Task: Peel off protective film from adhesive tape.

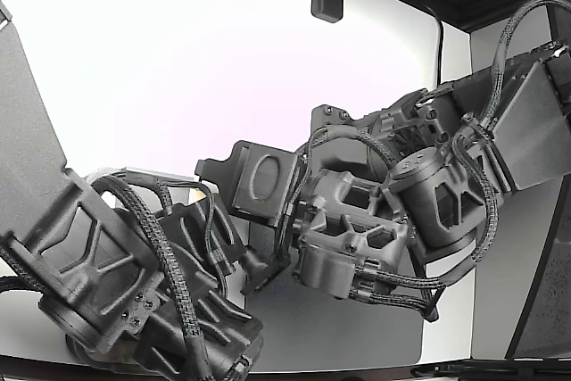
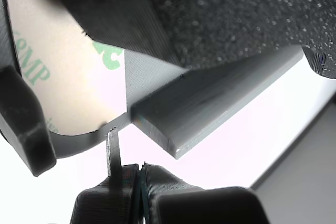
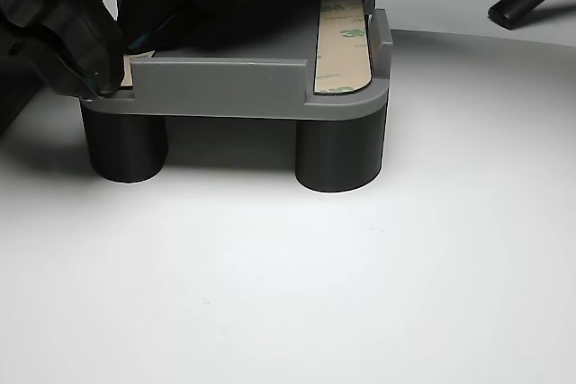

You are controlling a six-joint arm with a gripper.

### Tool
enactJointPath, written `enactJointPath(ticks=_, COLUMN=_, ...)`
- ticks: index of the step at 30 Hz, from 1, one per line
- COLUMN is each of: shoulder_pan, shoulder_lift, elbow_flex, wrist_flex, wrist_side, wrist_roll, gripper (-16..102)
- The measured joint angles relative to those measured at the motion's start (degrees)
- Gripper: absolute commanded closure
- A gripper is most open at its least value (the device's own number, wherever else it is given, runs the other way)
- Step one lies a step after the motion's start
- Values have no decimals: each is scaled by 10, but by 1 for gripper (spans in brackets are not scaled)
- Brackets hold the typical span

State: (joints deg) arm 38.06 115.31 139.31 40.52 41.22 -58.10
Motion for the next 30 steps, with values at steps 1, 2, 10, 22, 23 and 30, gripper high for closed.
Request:
enactJointPath(ticks=1, shoulder_pan=0, shoulder_lift=1, elbow_flex=3, wrist_flex=-1, wrist_side=0, wrist_roll=0, gripper=97)
enactJointPath(ticks=2, shoulder_pan=1, shoulder_lift=2, elbow_flex=4, wrist_flex=-2, wrist_side=0, wrist_roll=0, gripper=97)
enactJointPath(ticks=10, shoulder_pan=2, shoulder_lift=14, elbow_flex=21, wrist_flex=-17, wrist_side=0, wrist_roll=-6, gripper=97)
enactJointPath(ticks=22, shoulder_pan=2, shoulder_lift=17, elbow_flex=25, wrist_flex=-23, wrist_side=0, wrist_roll=-7, gripper=97)
enactJointPath(ticks=23, shoulder_pan=2, shoulder_lift=17, elbow_flex=25, wrist_flex=-23, wrist_side=0, wrist_roll=-7, gripper=97)
enactJointPath(ticks=30, shoulder_pan=3, shoulder_lift=15, elbow_flex=25, wrist_flex=-21, wrist_side=0, wrist_roll=-4, gripper=97)
